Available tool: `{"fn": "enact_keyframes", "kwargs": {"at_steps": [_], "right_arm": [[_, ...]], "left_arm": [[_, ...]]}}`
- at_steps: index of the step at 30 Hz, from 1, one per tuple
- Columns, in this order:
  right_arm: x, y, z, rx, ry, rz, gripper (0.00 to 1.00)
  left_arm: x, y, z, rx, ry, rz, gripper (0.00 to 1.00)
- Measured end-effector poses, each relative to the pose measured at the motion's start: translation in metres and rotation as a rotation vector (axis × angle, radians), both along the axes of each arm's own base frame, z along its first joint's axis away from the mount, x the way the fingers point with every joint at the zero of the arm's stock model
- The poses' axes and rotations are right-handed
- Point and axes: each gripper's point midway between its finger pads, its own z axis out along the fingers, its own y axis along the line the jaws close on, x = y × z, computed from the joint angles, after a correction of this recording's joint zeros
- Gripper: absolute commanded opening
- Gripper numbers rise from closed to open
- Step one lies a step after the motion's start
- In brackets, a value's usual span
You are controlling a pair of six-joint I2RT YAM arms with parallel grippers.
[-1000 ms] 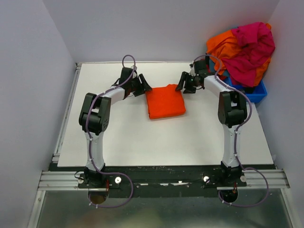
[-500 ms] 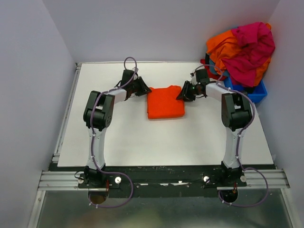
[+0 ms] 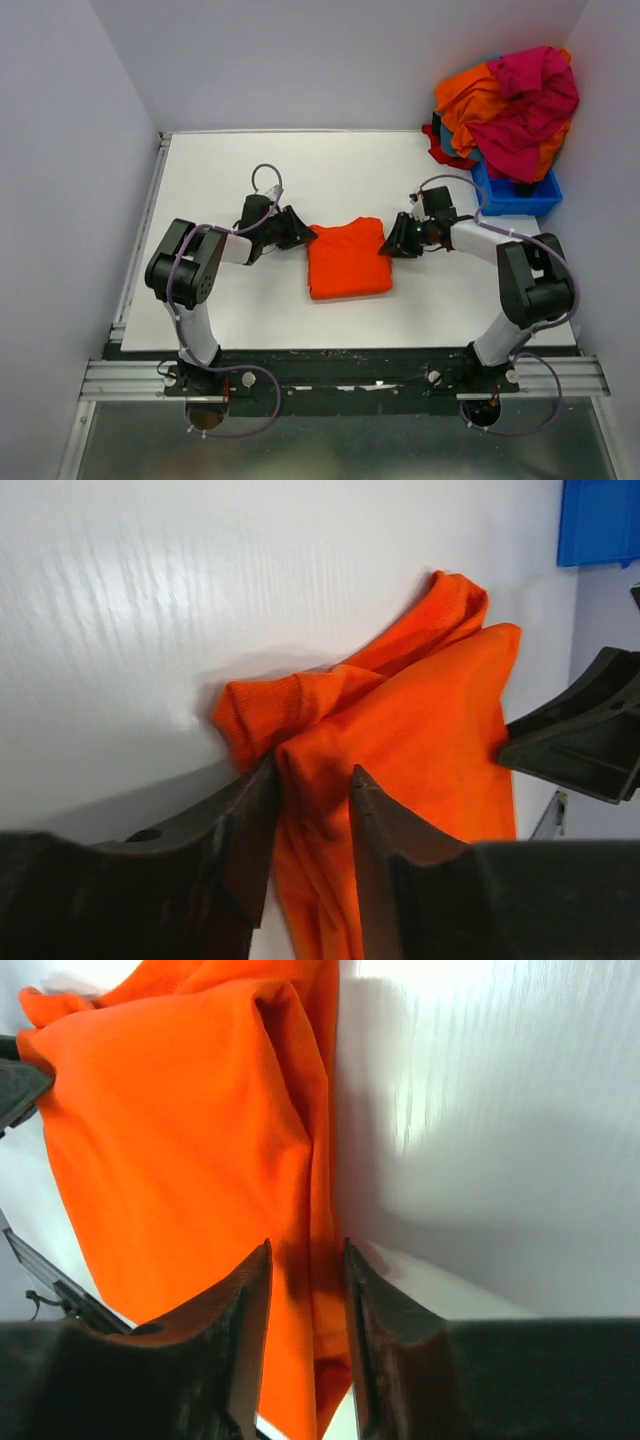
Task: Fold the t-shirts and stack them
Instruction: Put the neatly folded tshirt into the corner of the board with both arms
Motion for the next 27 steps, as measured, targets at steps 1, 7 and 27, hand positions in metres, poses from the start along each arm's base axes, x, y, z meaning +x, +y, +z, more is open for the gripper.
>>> {"fn": "enact_keyframes", "kwargs": {"at_steps": [1,7,27], "right_arm": [[-0.006,-0.001,0.002,-0.005,-0.004,0.001,0.5],[0.003,-0.009,0.017,-0.06,-0.06,-0.019,0.52],[0.056,0.008,-0.011,-0.083,-0.027,0.013,0.29]], "left_arm": [[-0.008,-0.001,0.002,-0.004,-0.002,-0.006,0.58],[-0.013,-0.007,0.019,-0.019,-0.051,-0.023,0.66],[-0.01,0.005,0.02,0.046,-0.076,0.033,0.67]]}}
